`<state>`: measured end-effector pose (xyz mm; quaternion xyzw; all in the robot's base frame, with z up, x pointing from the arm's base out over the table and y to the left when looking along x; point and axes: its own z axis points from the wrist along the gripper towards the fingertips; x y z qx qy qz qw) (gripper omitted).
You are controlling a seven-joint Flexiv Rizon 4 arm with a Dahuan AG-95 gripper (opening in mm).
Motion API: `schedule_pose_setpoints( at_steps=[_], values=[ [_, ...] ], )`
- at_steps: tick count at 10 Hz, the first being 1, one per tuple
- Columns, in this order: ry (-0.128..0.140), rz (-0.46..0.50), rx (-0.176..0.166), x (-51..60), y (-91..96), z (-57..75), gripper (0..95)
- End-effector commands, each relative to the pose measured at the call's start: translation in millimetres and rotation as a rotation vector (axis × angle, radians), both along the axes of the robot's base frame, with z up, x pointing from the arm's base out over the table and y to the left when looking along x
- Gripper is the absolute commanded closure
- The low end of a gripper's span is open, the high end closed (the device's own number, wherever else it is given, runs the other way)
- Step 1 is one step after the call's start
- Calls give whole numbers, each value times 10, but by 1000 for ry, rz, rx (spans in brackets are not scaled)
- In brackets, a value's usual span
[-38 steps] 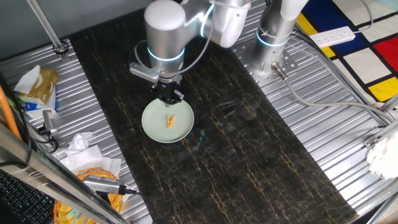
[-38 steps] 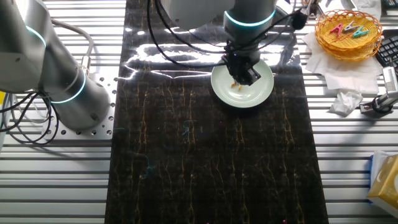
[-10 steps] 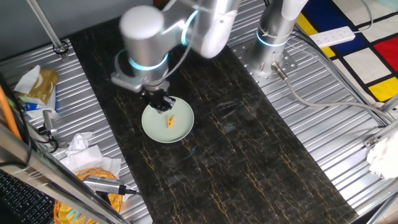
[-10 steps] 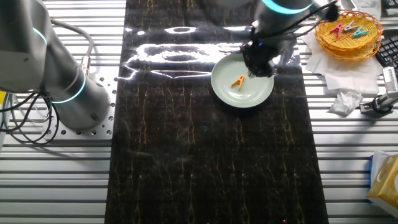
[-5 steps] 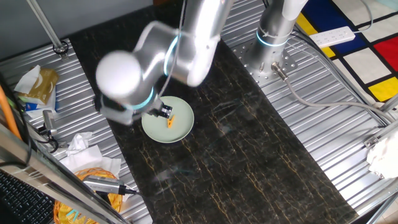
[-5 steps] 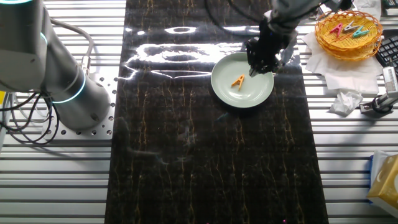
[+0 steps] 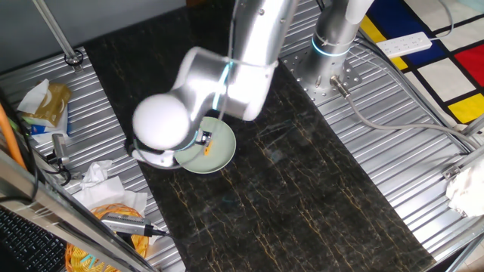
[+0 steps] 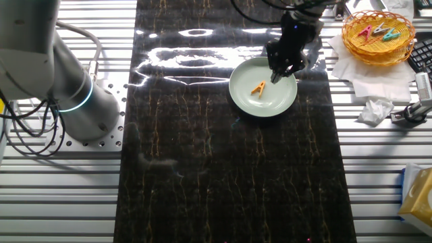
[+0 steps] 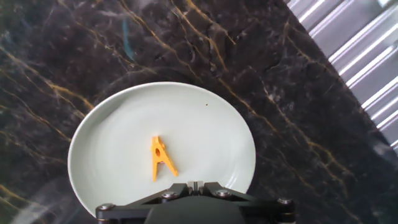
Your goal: Use a clamp
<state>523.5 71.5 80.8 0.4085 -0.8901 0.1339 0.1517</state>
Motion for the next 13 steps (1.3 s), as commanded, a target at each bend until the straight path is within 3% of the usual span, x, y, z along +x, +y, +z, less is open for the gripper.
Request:
schedule_pose_setpoints(
  at_steps=[1, 9, 11, 13],
  values=[
    [-144, 8, 325, -2, -2, 0, 950],
    [-102, 53, 342, -2, -2, 1, 950],
    [-94, 83, 372, 5, -44, 15, 950],
    [-82, 136, 390, 26, -201, 71, 950]
  ],
)
